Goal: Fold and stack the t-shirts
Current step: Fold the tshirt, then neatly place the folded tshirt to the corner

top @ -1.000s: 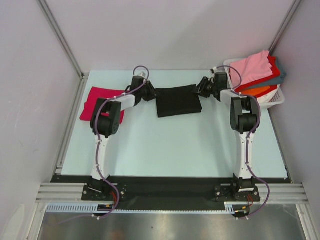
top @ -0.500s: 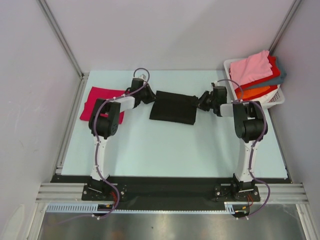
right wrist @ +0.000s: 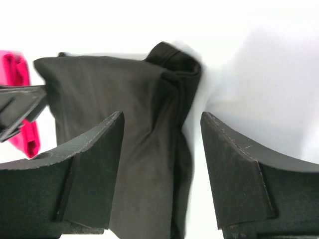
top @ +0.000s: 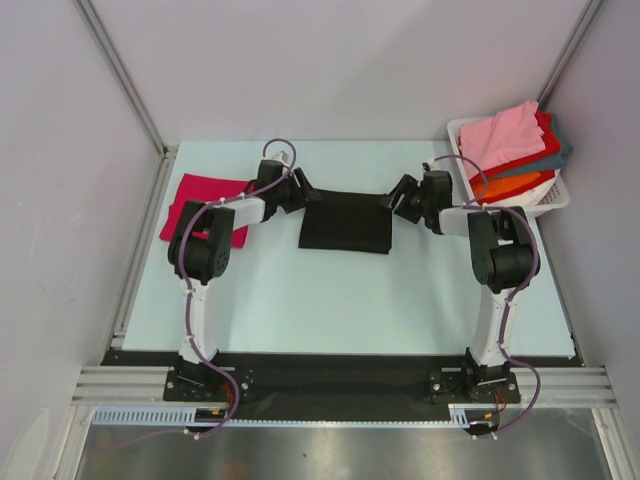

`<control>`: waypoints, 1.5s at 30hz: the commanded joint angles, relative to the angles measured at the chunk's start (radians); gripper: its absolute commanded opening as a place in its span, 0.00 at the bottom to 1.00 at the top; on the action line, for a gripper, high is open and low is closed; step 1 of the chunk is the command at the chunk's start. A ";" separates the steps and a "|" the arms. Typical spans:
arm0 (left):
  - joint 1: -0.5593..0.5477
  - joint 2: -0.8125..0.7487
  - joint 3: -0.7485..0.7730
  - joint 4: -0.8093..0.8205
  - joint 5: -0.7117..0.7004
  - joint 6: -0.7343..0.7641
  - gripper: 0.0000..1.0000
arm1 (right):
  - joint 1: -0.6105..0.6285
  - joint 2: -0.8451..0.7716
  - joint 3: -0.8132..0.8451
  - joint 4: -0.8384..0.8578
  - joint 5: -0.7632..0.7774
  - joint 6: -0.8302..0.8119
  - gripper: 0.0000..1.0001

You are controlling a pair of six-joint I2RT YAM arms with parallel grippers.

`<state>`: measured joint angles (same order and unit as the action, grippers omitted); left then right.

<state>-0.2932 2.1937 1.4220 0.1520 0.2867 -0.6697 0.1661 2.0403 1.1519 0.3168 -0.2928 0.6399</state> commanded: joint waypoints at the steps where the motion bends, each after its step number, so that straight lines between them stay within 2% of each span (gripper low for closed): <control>1: 0.011 -0.011 0.035 -0.040 -0.043 0.030 0.66 | -0.005 0.027 0.045 -0.154 0.090 -0.075 0.67; 6: 0.011 0.052 0.109 -0.068 -0.035 0.030 0.65 | 0.003 0.116 0.153 -0.221 0.087 -0.088 0.61; 16: 0.008 0.133 0.213 -0.092 -0.011 -0.002 0.43 | 0.015 0.162 0.216 -0.226 0.060 -0.082 0.49; 19: 0.008 0.149 0.235 -0.088 -0.018 0.001 0.33 | 0.015 0.181 0.245 -0.228 0.049 -0.072 0.39; 21: 0.006 0.161 0.247 -0.086 -0.032 0.002 0.29 | 0.015 0.195 0.275 -0.246 0.037 -0.063 0.27; 22: 0.006 0.166 0.258 -0.085 -0.037 0.002 0.20 | 0.018 0.204 0.285 -0.249 0.031 -0.065 0.22; 23: 0.006 0.172 0.261 -0.086 -0.038 0.002 0.18 | 0.021 0.213 0.304 -0.249 0.029 -0.065 0.08; 26: 0.006 0.160 0.255 -0.080 -0.041 0.004 0.11 | 0.030 0.201 0.304 -0.237 0.026 -0.069 0.00; 30: 0.008 0.121 0.226 -0.071 -0.049 0.025 0.00 | 0.033 0.160 0.272 -0.205 0.011 -0.075 0.00; 36: 0.020 0.037 0.149 -0.080 -0.075 0.062 0.00 | 0.056 0.104 0.224 -0.205 0.006 -0.077 0.00; 45: 0.045 -0.089 -0.044 -0.043 -0.069 0.093 0.00 | 0.125 0.051 0.155 -0.165 0.015 -0.063 0.00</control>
<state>-0.2661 2.1925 1.4311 0.0879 0.2203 -0.6174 0.2626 2.1460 1.3331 0.1539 -0.2661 0.5831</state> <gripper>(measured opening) 0.019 0.026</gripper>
